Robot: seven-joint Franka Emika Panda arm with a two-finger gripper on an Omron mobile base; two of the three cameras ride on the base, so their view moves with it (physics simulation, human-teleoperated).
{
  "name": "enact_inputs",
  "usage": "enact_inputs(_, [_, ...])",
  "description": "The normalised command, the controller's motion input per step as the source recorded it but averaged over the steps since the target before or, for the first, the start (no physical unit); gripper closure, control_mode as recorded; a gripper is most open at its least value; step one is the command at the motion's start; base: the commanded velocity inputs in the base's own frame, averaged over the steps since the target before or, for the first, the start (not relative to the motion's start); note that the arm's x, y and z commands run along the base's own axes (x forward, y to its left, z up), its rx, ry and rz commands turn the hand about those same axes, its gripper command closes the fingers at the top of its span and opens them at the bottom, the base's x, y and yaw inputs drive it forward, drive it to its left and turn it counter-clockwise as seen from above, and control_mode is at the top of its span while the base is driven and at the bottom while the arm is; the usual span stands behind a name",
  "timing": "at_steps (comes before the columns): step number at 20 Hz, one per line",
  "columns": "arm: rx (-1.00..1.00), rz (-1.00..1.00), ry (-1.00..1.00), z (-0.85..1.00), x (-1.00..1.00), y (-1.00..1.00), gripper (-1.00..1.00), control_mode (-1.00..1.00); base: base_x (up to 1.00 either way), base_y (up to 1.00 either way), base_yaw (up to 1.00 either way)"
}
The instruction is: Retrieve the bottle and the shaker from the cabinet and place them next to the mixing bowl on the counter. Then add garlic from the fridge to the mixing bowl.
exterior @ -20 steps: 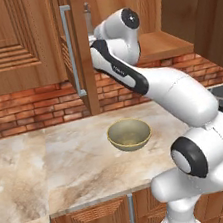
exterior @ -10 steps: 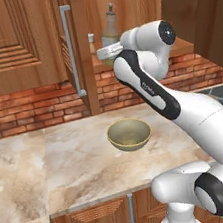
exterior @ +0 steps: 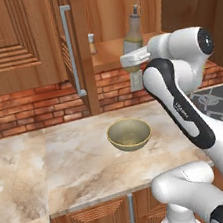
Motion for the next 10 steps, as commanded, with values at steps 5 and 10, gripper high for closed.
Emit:
enact_inputs(5, [-0.03, 0.0, 0.01, -0.16, -0.72, -0.6, 1.0, -1.0, 0.0, 0.0, 0.0])
enact_inputs(10, [-0.06, 0.0, 0.06, -0.36, -0.54, -0.53, 1.0, -1.0, 0.0, 0.0, 0.0])
